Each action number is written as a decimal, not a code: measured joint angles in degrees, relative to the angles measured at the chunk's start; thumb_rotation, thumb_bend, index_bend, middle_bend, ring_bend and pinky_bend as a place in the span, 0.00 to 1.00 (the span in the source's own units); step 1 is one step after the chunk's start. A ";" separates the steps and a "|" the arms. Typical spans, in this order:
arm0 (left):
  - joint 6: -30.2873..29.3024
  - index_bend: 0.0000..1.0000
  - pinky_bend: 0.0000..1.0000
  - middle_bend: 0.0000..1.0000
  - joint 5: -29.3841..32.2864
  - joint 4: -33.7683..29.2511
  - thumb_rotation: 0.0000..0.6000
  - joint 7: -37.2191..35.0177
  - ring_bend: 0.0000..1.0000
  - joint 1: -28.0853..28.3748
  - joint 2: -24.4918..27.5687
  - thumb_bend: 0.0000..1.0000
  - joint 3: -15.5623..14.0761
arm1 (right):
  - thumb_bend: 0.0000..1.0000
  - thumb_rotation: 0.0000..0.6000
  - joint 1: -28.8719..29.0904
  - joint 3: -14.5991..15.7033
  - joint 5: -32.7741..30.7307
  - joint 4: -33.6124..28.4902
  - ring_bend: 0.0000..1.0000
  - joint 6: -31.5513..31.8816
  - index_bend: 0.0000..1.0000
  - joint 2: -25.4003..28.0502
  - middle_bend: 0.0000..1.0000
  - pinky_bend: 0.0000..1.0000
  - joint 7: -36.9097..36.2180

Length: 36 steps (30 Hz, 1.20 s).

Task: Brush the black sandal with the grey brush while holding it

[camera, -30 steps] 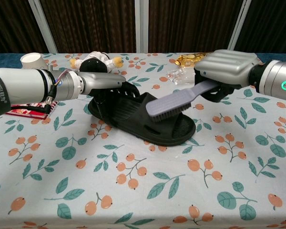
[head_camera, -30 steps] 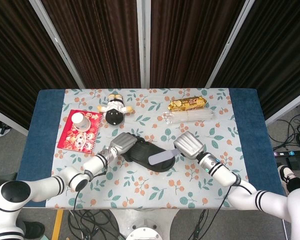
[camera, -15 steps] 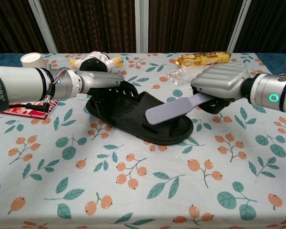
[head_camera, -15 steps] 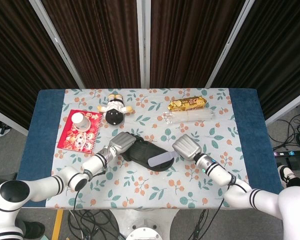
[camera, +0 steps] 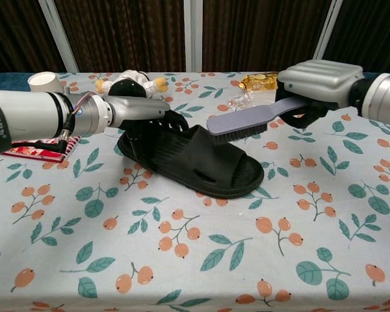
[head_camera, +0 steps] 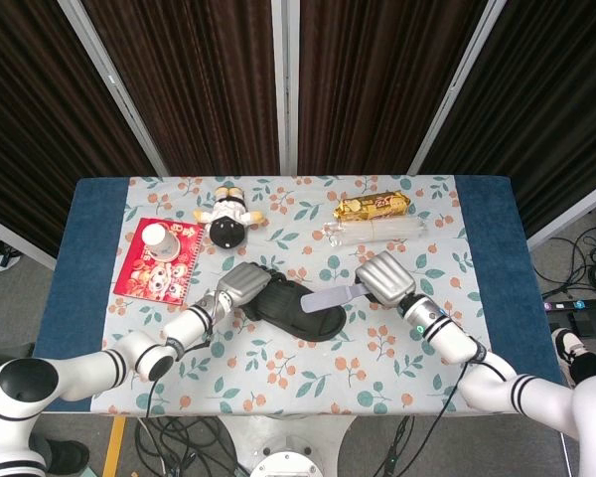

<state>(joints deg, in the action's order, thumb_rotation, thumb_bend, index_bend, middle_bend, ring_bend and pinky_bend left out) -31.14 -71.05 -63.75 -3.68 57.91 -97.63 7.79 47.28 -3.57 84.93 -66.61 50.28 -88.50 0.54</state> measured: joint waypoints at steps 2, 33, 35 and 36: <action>-0.01 0.42 0.27 0.47 0.23 -0.08 1.00 0.12 0.29 -0.04 0.06 0.23 0.02 | 0.84 1.00 0.76 -0.36 -0.36 1.99 1.00 -1.28 1.00 -2.07 1.00 1.00 0.31; -9.28 0.09 0.11 0.05 -0.85 -9.35 0.83 2.87 0.00 -3.34 5.34 0.11 0.58 | 0.76 1.00 -5.84 -1.00 -8.62 5.83 0.96 -2.80 0.99 2.65 0.94 1.00 -2.06; -11.64 0.09 0.11 0.05 -1.79 -11.17 0.81 2.43 0.00 -4.58 6.69 0.10 0.48 | 0.61 1.00 -5.34 -1.37 -9.45 7.00 0.81 -4.41 0.82 1.55 0.77 0.97 -2.09; -12.72 0.09 0.11 0.05 -2.24 -11.96 0.81 2.11 0.00 -5.21 7.35 0.10 0.40 | 0.51 1.00 -5.07 -1.56 -10.02 7.24 0.71 -5.47 0.68 1.17 0.67 0.90 -2.10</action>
<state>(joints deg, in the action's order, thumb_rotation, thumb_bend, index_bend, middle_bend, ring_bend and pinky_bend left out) -43.85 -73.30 -75.71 -1.57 52.70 -90.28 8.19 42.21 -5.14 74.91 -59.37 44.80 -87.33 -1.56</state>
